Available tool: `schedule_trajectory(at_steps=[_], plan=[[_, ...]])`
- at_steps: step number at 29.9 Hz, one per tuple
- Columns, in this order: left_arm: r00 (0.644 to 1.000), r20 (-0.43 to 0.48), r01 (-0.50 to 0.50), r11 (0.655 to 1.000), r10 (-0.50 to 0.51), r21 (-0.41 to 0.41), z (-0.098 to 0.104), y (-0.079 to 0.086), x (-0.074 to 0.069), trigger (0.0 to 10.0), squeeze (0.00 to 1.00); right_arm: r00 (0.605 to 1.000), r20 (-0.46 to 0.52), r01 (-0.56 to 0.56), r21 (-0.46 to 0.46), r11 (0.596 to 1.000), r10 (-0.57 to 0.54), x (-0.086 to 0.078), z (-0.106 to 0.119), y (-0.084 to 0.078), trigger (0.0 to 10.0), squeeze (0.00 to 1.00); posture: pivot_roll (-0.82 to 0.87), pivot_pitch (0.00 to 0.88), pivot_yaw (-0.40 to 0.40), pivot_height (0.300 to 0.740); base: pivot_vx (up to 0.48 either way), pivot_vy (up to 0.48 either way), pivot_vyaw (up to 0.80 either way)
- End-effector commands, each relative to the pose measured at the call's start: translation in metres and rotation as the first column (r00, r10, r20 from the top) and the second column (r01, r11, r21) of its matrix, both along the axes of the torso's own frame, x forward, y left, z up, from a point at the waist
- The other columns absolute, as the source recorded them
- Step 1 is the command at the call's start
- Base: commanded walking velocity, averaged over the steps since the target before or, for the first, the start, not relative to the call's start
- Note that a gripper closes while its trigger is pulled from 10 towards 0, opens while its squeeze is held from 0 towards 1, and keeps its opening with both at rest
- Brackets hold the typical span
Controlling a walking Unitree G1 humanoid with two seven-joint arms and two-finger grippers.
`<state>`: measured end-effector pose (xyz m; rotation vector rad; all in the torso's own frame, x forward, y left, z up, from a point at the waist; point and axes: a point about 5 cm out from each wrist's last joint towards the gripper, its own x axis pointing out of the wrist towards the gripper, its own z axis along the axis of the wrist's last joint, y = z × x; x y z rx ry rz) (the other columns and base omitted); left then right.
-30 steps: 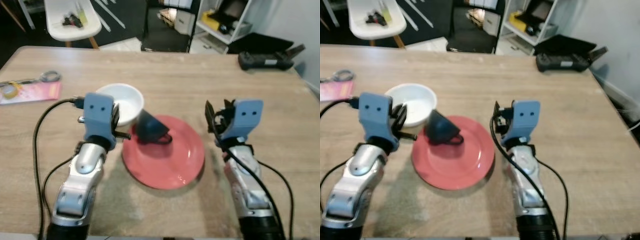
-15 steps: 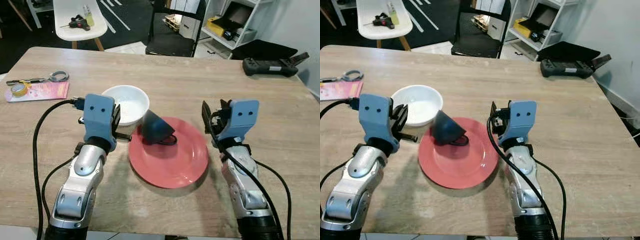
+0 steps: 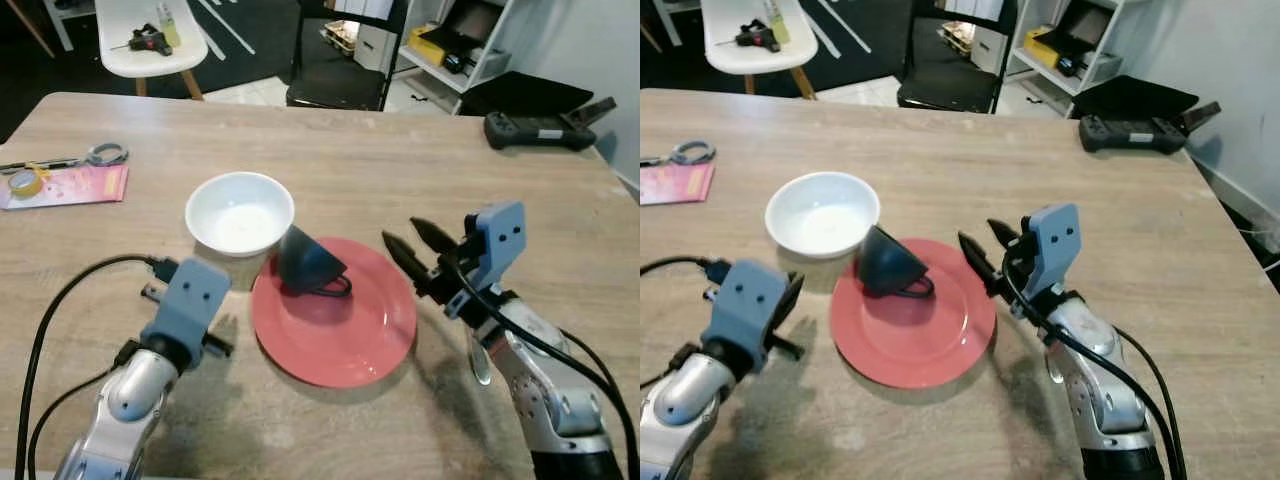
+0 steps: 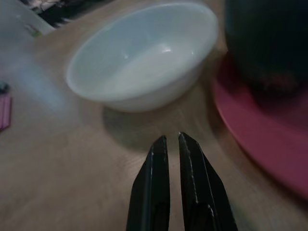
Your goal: Setting the table
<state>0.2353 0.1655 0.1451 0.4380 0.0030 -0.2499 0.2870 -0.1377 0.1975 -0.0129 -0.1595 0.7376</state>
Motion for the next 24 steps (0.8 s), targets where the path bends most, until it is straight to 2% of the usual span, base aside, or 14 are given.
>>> schedule_trajectory(at_steps=[1, 5, 7, 8, 9, 10, 11, 19, 20, 21, 23, 24], plan=[[0.999, -0.004, 0.032, 0.999, -0.032, 0.019, -0.004, -0.005, -0.006, 10.0, 0.0, 0.999, -0.022, -0.038, -0.007, 0.999, 0.038, 0.0, -0.005, 0.008, 10.0, 0.0, 0.07, 0.154, 0.017, 0.74, 0.0, 0.0, 0.0], [0.999, -0.02, 0.049, 0.997, -0.048, 0.051, -0.011, -0.009, -0.012, 10.0, 0.0, 0.993, -0.062, -0.097, 0.018, 0.995, 0.098, 0.003, -0.01, 0.027, 10.0, 0.0, 0.08, 0.155, 0.012, 0.74, 0.0, 0.0, 0.0], [0.999, -0.013, 0.046, 0.998, -0.046, 0.052, -0.011, -0.009, -0.012, 10.0, 0.0, 0.986, -0.081, -0.148, 0.012, 0.989, 0.148, 0.002, -0.016, 0.044, 10.0, 0.0, 0.08, 0.156, 0.01, 0.74, 0.0, 0.0, 0.0], [0.999, -0.013, 0.046, 0.998, -0.046, 0.052, -0.011, -0.009, -0.012, 10.0, 0.0, 0.986, -0.081, -0.148, 0.012, 0.989, 0.148, 0.002, -0.016, 0.044, 10.0, 0.0, 0.08, 0.156, 0.01, 0.74, 0.0, 0.0, 0.0], [0.999, -0.004, 0.043, 0.998, -0.043, 0.052, -0.01, -0.01, -0.011, 10.0, 0.0, 0.98, -0.094, -0.178, 0.001, 0.984, 0.177, 0.002, -0.02, 0.059, 10.0, 0.0, 0.08, 0.156, 0.006, 0.74, 0.0, 0.0, 0.0], [0.999, -0.004, 0.043, 0.998, -0.043, 0.052, -0.01, -0.01, -0.011, 10.0, 0.0, 0.98, -0.094, -0.178, 0.001, 0.984, 0.177, 0.002, -0.02, 0.059, 10.0, 0.0, 0.08, 0.156, 0.006, 0.74, 0.0, 0.0, 0.0], [0.999, 0.01, 0.041, 0.998, -0.042, 0.051, -0.007, -0.01, -0.01, 10.0, 0.0, 0.972, -0.108, -0.212, -0.008, 0.977, 0.21, 0.001, -0.023, 0.068, 10.0, 0.0, 0.09, 0.156, 0.002, 0.74, 0.0, 0.0, 0.0], [0.999, 0.032, 0.036, 0.998, -0.037, 0.045, -0.005, -0.011, -0.008, 10.0, 0.0, 0.968, -0.126, -0.222, -0.045, 0.974, 0.215, 0.006, -0.027, 0.073, 10.0, 0.0, 0.09, 0.155, -0.002, 0.74, 0.0, 0.0, 0.0], [0.999, 0.032, 0.036, 0.998, -0.037, 0.044, -0.005, -0.011, -0.008, 10.0, 0.0, 0.971, -0.122, -0.213, -0.048, 0.976, 0.206, 0.007, -0.027, 0.072, 9.6, 0.0, 0.09, 0.155, -0.002, 0.74, 0.0, 0.0, 0.0], [0.999, 0.033, 0.036, 0.998, -0.038, 0.044, -0.005, -0.012, -0.008, 10.0, 0.0, 0.976, -0.112, -0.196, -0.051, 0.979, 0.189, 0.008, -0.026, 0.071, 4.7, 0.0, 0.09, 0.155, -0.002, 0.74, 0.0, 0.0, 0.0], [0.999, 0.035, 0.035, 0.999, -0.037, 0.041, -0.004, -0.012, -0.007, 10.0, 0.0, 0.983, -0.092, -0.162, -0.053, 0.985, 0.156, 0.01, -0.024, 0.068, 0.0, 0.0, 0.09, 0.155, -0.002, 0.74, 0.0, 0.0, 0.0], [0.999, 0.035, 0.035, 0.999, -0.036, 0.041, -0.004, -0.013, -0.007, 10.0, 0.0, 0.985, -0.083, -0.154, -0.055, 0.987, 0.149, 0.011, -0.023, 0.067, 0.0, 0.0, 0.09, 0.155, -0.002, 0.74, 0.0, 0.0, 0.0]])
